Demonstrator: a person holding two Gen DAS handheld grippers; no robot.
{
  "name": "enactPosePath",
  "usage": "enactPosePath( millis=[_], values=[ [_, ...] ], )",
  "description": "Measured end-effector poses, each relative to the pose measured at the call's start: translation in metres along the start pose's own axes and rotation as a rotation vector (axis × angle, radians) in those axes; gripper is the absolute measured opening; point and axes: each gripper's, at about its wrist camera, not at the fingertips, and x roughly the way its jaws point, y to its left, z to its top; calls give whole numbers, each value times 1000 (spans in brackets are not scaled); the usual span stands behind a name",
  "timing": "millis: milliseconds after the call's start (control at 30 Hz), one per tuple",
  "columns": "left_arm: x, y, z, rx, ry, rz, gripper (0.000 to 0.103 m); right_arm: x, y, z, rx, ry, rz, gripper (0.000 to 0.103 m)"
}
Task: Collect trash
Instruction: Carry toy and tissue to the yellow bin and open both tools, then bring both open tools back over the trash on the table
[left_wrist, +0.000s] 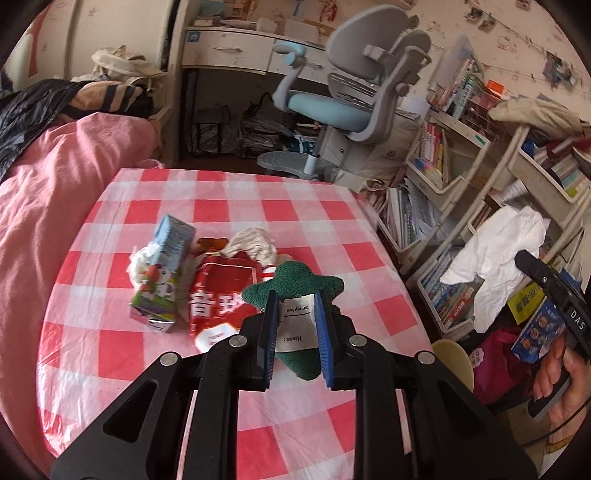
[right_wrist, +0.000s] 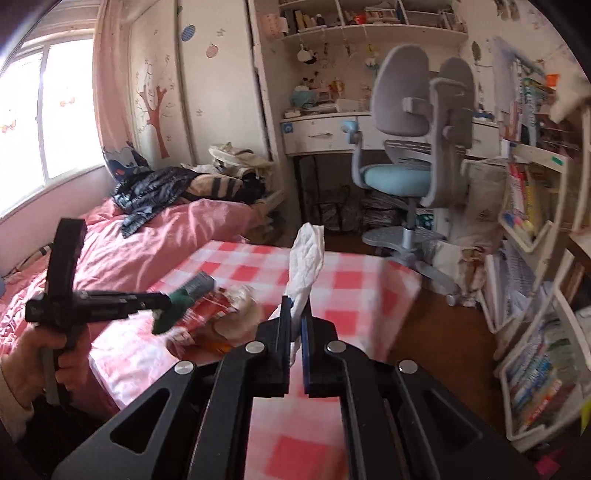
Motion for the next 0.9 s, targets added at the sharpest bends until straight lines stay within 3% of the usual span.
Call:
enactPosePath(
  millis=[133, 300, 600, 633, 667, 733, 800, 900],
  values=[
    [13, -50, -7, 86, 19, -67, 19, -35, -62, -51, 48, 75, -154, 5],
    [37, -114, -19, 166, 68, -172, 19, -45, -116, -106, 120, 167, -265, 5],
    [113, -245, -74, 348, 255, -294, 19, -20, -176, -206, 253, 328, -310, 8],
    [124, -259, -81, 361, 276, -306, 19, -16, -183, -215, 274, 345, -309, 18],
    [135, -273, -87, 372, 298, -315, 19, -16, -189, -222, 291, 353, -310, 34],
    [157, -300, -99, 390, 333, -331, 19, -19, -198, -235, 326, 355, -319, 49],
    [178, -323, -111, 406, 381, -353, 20, -28, -203, -239, 354, 341, -332, 51],
    [195, -347, -121, 439, 415, -335, 31, -47, -210, -240, 404, 306, -352, 53]
  ],
)
